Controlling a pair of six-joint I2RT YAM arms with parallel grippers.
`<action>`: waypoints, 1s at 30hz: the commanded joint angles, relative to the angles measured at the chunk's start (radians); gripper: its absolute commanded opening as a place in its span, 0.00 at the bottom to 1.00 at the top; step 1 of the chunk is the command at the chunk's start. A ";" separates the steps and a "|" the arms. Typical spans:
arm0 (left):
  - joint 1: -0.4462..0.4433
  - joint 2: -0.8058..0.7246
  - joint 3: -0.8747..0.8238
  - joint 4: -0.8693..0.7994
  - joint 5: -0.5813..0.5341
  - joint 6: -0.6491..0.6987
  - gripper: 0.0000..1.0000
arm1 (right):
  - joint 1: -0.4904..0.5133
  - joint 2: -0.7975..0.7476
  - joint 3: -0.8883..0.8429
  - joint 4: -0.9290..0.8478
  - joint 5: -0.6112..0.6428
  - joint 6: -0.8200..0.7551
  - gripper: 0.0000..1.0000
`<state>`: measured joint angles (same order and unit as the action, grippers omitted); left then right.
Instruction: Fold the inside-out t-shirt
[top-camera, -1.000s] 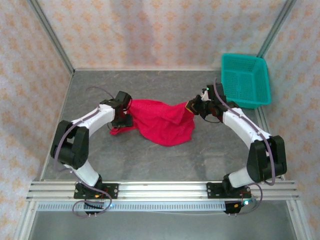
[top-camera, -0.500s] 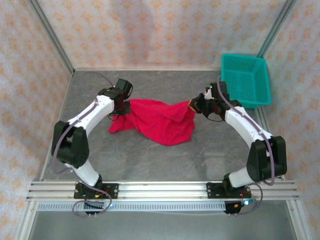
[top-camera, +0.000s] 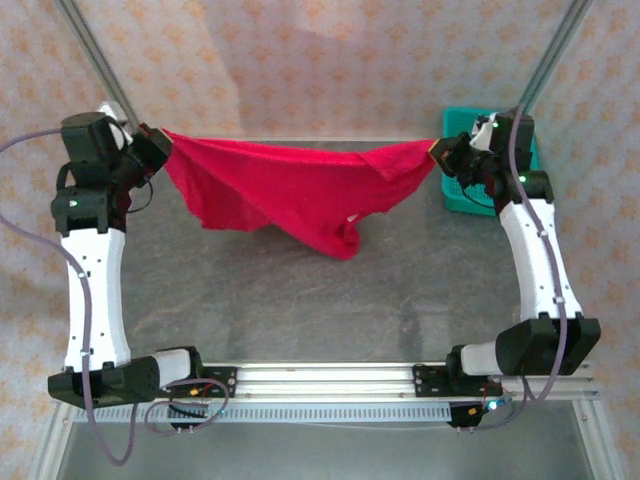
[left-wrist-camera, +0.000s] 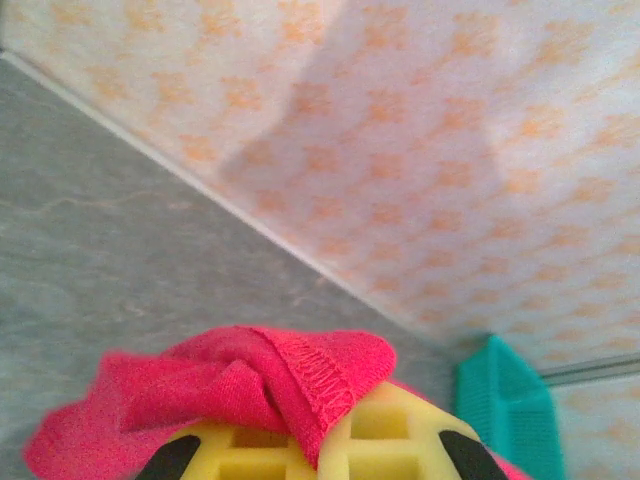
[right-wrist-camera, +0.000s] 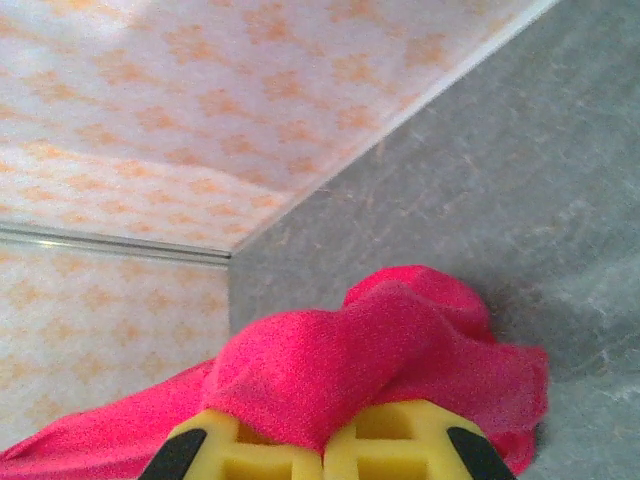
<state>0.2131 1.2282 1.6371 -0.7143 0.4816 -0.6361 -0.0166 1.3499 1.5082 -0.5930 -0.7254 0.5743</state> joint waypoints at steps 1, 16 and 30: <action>0.012 0.013 0.029 0.067 0.203 -0.116 0.00 | -0.003 -0.058 0.074 -0.076 -0.017 -0.030 0.00; 0.014 -0.191 0.342 -0.112 0.048 0.001 0.00 | -0.004 -0.243 0.418 -0.245 0.030 -0.060 0.00; -0.105 0.089 -0.110 0.141 0.013 0.016 0.00 | 0.011 0.085 0.132 0.059 0.072 -0.038 0.00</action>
<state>0.1555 1.2030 1.6150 -0.6651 0.5308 -0.6285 -0.0154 1.3083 1.7077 -0.6735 -0.6540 0.5022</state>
